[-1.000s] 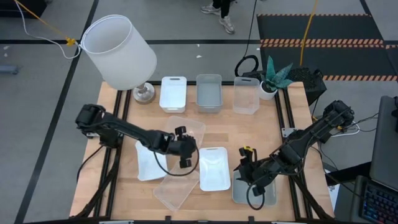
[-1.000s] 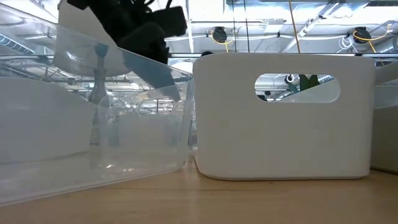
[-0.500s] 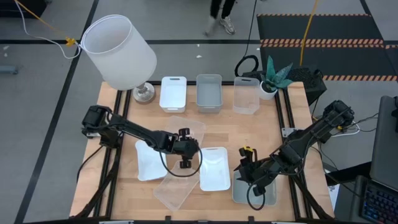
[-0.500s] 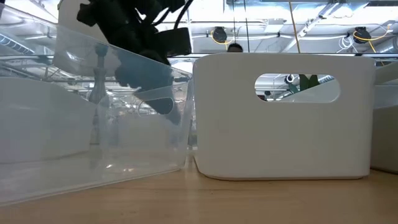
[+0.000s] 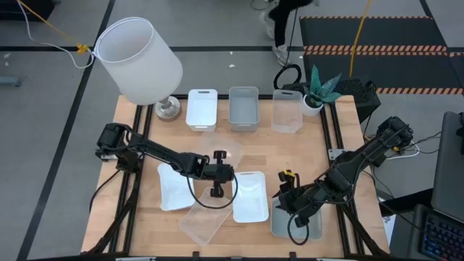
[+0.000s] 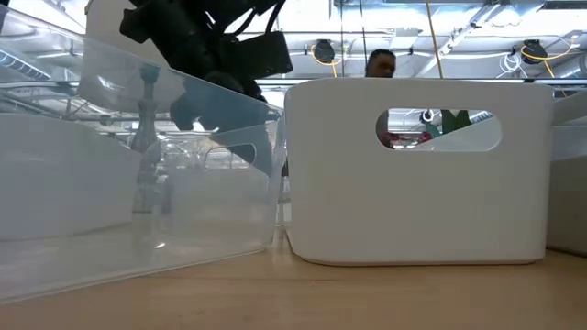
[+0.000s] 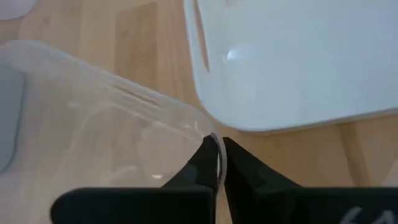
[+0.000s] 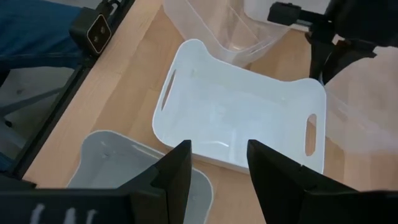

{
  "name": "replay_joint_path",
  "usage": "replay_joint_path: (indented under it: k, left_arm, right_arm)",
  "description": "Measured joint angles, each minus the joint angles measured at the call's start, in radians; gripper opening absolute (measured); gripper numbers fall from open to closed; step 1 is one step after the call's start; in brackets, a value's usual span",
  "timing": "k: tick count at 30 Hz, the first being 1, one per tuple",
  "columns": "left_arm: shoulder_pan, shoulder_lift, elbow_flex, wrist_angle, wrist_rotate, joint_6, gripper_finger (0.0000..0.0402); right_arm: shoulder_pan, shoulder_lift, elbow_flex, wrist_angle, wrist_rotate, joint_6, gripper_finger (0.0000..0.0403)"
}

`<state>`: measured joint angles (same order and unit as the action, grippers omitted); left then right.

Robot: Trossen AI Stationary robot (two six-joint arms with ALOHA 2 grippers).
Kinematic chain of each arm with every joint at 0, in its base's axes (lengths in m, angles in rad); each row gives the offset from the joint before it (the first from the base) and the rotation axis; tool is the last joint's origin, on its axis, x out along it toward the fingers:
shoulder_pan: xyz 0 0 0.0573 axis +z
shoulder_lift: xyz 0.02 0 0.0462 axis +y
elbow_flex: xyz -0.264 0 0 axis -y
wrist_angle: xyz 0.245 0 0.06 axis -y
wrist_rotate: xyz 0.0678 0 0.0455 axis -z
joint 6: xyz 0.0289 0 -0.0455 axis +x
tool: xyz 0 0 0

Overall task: Stack baskets by color
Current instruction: Stack the middle transparent bin on the top right transparent bin

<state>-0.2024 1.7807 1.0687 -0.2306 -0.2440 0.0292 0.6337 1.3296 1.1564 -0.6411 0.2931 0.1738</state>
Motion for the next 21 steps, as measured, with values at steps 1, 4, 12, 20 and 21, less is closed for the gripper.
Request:
replay_joint_path:
  k: [1, 4, 12, 20, 21]
  left_arm:
    - [0.0, -0.005, 0.0, -0.003, -0.001, -0.005, 0.0015]
    - [-0.008, -0.027, 0.0, -0.011, -0.001, 0.0, 0.0015]
    - [-0.043, -0.136, 0.001, -0.068, -0.001, 0.003, 0.0012]
    - [-0.068, -0.234, 0.008, -0.113, -0.018, 0.055, 0.0009]
    - [-0.068, -0.242, 0.015, -0.119, -0.019, 0.068, 0.0007]
  right_arm:
    - [0.0, 0.0, 0.0, 0.0, 0.003, -0.002, 0.0148]
    - [0.001, 0.0, 0.0, 0.001, 0.056, -0.016, 0.0148]
    - [-0.007, 0.0, 0.0, 0.048, 0.155, -0.108, 0.0148]
    - [-0.064, 0.007, 0.0, 0.172, 0.153, -0.209, 0.0149]
    - [-0.075, 0.009, -0.001, 0.183, 0.153, -0.219, 0.015]
